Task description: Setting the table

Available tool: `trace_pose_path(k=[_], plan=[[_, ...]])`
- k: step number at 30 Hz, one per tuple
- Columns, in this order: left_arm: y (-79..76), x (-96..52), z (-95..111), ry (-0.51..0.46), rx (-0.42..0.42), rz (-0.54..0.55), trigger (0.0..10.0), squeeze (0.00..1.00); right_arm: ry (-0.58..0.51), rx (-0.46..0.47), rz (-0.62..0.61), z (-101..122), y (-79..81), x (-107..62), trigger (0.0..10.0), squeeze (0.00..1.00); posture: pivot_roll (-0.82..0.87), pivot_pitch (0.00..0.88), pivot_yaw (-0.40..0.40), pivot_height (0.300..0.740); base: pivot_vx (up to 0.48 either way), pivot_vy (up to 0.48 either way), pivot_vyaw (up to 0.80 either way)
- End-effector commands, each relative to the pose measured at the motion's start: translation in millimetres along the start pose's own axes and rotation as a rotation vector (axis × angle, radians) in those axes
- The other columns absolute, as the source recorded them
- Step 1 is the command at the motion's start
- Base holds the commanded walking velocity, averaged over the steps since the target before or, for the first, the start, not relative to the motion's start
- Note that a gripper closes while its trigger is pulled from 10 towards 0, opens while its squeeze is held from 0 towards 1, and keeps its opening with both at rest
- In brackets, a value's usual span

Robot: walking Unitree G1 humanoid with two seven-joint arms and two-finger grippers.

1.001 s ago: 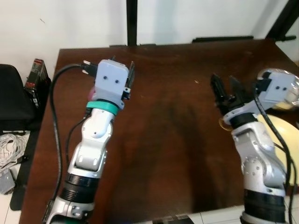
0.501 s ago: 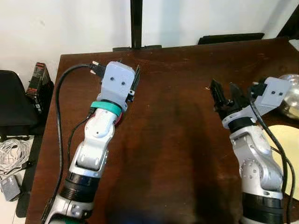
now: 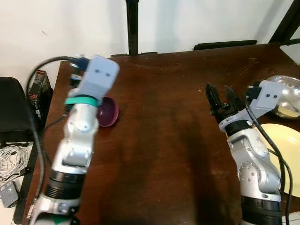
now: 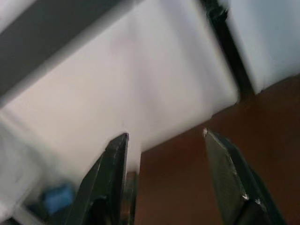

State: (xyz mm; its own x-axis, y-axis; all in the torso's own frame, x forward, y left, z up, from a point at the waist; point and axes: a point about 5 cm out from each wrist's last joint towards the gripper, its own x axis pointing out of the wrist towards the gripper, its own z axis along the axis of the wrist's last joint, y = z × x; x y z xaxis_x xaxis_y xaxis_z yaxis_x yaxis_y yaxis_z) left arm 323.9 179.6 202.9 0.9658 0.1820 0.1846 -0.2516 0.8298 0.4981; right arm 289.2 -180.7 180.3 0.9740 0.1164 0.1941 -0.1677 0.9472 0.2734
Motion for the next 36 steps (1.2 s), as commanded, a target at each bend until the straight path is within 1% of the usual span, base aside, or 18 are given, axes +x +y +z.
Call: trace_pose_path(k=[1,2,3,8,9,10,14,18,19,20,21,23,28,30,32,33,34,36], plan=[[-4.0,-1.6,-9.1,0.052,-0.011,-0.027,10.0,1.0,0.021,0.001,0.011,-3.0,1.3,0.8,10.0,0.0,-0.09,0.0,0.039,0.74,0.0,0.0,0.0],[-4.0,-1.6,-9.1,0.052,-0.011,-0.027,10.0,1.0,0.021,0.001,0.011,-3.0,1.3,0.8,10.0,0.0,-0.09,0.0,0.039,0.74,0.0,0.0,0.0],[-3.7,-4.2,-29.8,0.157,-0.019,-0.08,10.0,1.0,0.026,0.005,0.021,-3.8,2.3,2.0,10.0,0.0,-0.08,0.0,0.031,0.74,0.0,0.0,0.0],[-10.1,-6.0,-42.3,0.233,-0.061,-0.173,10.0,1.0,0.032,0.006,0.032,-5.4,3.8,4.1,10.0,0.0,-0.07,0.0,0.029,0.74,0.0,0.0,0.0],[-11.1,-6.3,-41.9,0.243,-0.1,-0.186,10.0,1.0,0.032,0.006,0.036,-5.6,4.6,4.6,10.0,0.0,-0.08,0.0,0.032,0.74,0.0,0.0,0.0],[-12.2,-6.8,-39.9,0.242,-0.132,-0.206,10.0,0.0,0.032,0.007,0.039,-5.6,5.1,4.8,10.0,0.0,-0.08,0.0,0.032,0.74,0.0,0.0,0.0],[-16.0,-8.4,-36.1,0.258,-0.207,-0.254,10.0,0.0,0.032,0.008,0.042,-5.8,5.7,5.1,10.0,0.0,-0.08,0.0,0.033,0.74,0.0,0.0,0.0],[-19.2,-6.7,-36.9,0.25,-0.173,-0.275,10.0,0.0,0.036,0.008,0.045,-7.7,6.6,4.6,10.0,0.0,-0.09,0.0,0.035,0.74,0.0,0.0,0.0],[-16.5,-3.6,-33.8,0.218,-0.151,-0.251,10.0,0.0,0.037,0.008,0.047,-8.0,6.9,4.5,10.0,0.0,-0.09,0.0,0.035,0.74,0.0,0.0,0.0],[-10.0,1.0,-22.3,0.129,-0.139,-0.201,10.0,0.0,0.036,0.009,0.049,-7.8,7.4,4.5,10.0,0.0,-0.09,0.0,0.035,0.74,0.0,0.0,0.0],[-3.5,4.2,2.7,-0.044,-0.14,-0.161,10.0,0.0,0.036,0.008,0.05,-7.7,7.6,4.1,10.0,0.0,-0.09,0.0,0.035,0.74,0.0,0.0,0.0],[-3.5,4.2,2.7,-0.044,-0.14,-0.161,10.0,0.0,0.036,0.008,0.05,-7.7,7.6,4.1,10.0,0.0,-0.09,0.0,0.035,0.74,0.0,0.0,0.0],[-5.0,1.7,17.9,-0.128,-0.17,-0.191,10.0,0.0,0.036,0.007,0.049,-8.0,7.2,3.7,10.0,0.0,-0.09,0.0,0.037,0.74,0.0,0.0,0.0],[-15.7,-5.0,29.5,-0.165,-0.225,-0.292,10.0,0.0,0.036,0.009,0.045,-8.5,6.8,2.8,10.0,0.0,-0.09,0.0,0.037,0.74,0.0,0.0,0.0],[-15.7,-5.0,29.5,-0.165,-0.225,-0.292,10.0,0.0,0.036,0.009,0.045,-8.5,6.8,2.8,10.0,0.0,-0.09,0.0,0.037,0.74,0.0,0.0,0.0],[-30.6,-7.3,26.4,-0.051,-0.265,-0.441,10.0,0.0,0.036,0.01,0.044,-9.3,7.5,2.6,10.0,0.0,-0.09,0.0,0.039,0.74,0.0,0.0,0.0],[-30.6,-7.3,26.4,-0.051,-0.265,-0.441,10.0,0.0,0.036,0.01,0.044,-9.3,7.5,2.6,10.0,0.0,-0.09,0.0,0.039,0.74,0.0,0.0,0.0],[-40.7,-9.9,22.2,0.016,-0.278,-0.532,10.0,0.0,0.036,0.011,0.044,-9.5,8.0,2.9,10.0,0.0,-0.09,0.0,0.041,0.74,0.0,0.0,0.0]])
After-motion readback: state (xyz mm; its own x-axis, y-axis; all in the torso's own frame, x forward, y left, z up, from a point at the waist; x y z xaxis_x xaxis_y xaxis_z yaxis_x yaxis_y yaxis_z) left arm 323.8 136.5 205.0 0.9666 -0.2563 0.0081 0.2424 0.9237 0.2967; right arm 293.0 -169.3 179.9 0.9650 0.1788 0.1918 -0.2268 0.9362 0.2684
